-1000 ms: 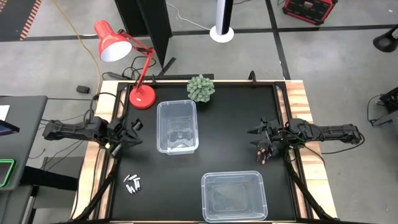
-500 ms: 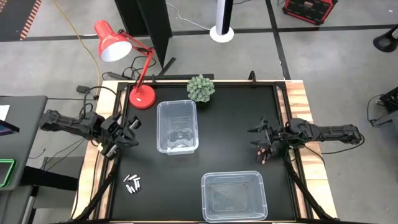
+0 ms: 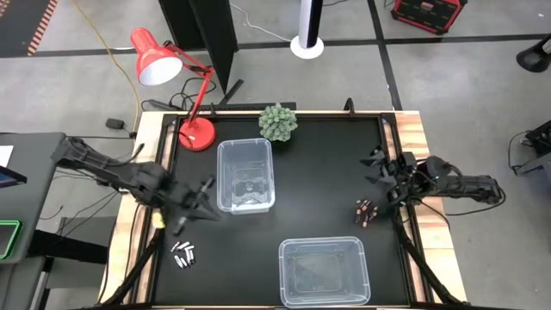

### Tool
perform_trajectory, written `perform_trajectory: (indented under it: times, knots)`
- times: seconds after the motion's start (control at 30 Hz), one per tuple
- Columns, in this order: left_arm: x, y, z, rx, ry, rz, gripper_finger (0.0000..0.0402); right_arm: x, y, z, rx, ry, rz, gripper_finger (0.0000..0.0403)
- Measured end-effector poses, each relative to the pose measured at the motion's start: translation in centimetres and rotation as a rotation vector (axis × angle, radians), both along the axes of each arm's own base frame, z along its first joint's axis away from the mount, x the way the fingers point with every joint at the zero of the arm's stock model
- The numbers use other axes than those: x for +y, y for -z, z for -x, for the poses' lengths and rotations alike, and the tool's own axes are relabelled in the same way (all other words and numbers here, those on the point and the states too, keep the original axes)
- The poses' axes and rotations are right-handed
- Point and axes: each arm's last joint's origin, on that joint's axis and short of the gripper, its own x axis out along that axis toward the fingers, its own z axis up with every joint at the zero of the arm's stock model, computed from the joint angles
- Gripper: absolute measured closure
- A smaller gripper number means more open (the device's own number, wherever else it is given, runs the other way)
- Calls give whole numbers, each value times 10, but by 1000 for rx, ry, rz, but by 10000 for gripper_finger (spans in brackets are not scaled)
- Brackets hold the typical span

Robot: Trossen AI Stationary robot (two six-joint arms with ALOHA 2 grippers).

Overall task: Sort batteries
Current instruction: Put the silver battery into the top transparent bin

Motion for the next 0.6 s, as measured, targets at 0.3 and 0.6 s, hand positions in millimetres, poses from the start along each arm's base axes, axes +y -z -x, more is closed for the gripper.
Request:
perform_trajectory:
  times: [0.3, 0.6]
  knots:
    - [-6, 25, 1, 629, -281, 9, 326, -1, -19, 6, 10, 18, 13, 111]
    - [-26, 61, 16, 1134, -364, 58, 279, -1, -22, 7, 8, 43, 63, 111]
